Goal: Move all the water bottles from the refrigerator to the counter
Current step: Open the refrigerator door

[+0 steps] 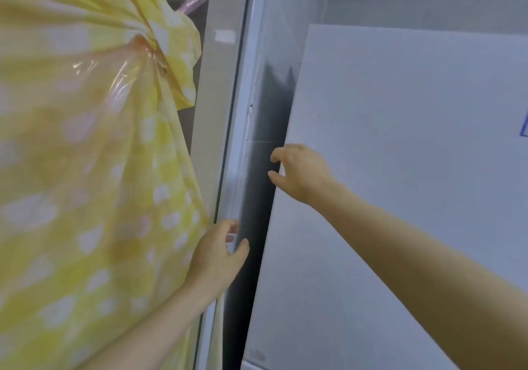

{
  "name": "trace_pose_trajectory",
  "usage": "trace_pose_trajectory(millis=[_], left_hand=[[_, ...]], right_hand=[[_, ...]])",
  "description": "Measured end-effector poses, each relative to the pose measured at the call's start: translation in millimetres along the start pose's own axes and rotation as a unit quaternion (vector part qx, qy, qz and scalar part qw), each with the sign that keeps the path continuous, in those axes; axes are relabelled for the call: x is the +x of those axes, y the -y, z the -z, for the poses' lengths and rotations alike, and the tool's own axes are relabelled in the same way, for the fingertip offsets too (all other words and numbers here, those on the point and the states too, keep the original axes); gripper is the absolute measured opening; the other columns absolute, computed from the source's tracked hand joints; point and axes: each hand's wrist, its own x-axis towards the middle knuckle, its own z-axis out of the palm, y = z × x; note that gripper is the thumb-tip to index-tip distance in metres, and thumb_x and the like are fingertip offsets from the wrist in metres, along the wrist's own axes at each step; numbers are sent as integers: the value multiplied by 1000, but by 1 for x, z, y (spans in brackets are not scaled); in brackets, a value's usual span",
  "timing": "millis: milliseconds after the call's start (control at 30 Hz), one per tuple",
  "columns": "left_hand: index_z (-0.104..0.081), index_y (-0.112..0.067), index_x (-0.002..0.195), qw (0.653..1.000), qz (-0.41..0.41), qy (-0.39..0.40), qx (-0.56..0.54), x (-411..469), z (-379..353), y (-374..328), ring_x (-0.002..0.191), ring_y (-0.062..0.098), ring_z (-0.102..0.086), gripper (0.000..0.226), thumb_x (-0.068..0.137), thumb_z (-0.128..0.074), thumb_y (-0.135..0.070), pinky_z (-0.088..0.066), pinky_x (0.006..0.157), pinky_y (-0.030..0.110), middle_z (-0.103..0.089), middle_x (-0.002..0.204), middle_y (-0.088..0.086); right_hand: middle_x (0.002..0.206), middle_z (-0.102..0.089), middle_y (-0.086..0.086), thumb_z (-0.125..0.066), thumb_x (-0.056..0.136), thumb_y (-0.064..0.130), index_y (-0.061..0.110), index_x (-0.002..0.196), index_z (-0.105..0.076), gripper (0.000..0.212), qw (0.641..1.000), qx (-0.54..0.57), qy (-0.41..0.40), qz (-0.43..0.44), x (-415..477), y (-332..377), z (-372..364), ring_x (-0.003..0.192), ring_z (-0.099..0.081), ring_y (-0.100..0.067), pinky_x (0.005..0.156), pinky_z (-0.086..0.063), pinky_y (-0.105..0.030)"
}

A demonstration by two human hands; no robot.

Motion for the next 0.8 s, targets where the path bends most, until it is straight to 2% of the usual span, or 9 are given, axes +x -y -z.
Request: trace_pose_trajectory(millis=[100,267,367,467,633,800], left_hand=[[-55,-18,127,1000,-2,5,-16,18,-11,8,107,9,-56,38,91,-61,-24,-48,93,26,-59,120,-8],[-51,-20,130,997,22,47,-50,31,-33,15,107,8,-56,41,91,-62,-27,-48,94,25,-58,122,-8],[-48,-20,135,995,32,68,-64,36,-47,20,109,6,-55,46,91,-61,-27,-46,93,22,-56,125,-9],[-42,-21,141,991,40,104,-68,43,-56,24,114,6,-53,53,91,-60,-30,-46,97,25,-53,134,-9],[-39,-20,145,985,42,140,-93,52,-60,25,122,12,-53,61,90,-60,-34,-46,103,33,-53,139,-4],[-57,-26,121,984,1,148,-97,55,-62,26,103,5,-58,33,89,-63,-36,-44,81,14,-61,122,-9]], right_hand=[[106,-62,-5,-52,92,29,8,108,-62,28,999,-34,-14,-2,18,0,-9,94,-58,-25,77,-54,-40],[108,-58,-4,-49,94,33,10,112,-59,30,994,-103,35,-18,32,-5,-15,83,-62,-25,73,-55,-37],[109,-53,-4,-47,96,36,11,108,-61,31,985,-164,61,-1,37,-6,-20,77,-61,-22,63,-51,-31],[104,-47,-2,-45,97,37,11,101,-65,33,974,-210,84,-1,39,-3,-22,67,-52,-18,58,-40,-27],[95,-38,-2,-46,97,32,10,94,-64,28,974,-212,82,-20,39,4,-25,52,-34,-13,58,-35,-26],[96,-37,-1,-47,97,29,11,90,-64,25,974,-207,82,-42,39,8,-30,52,-35,-12,55,-35,-24]])
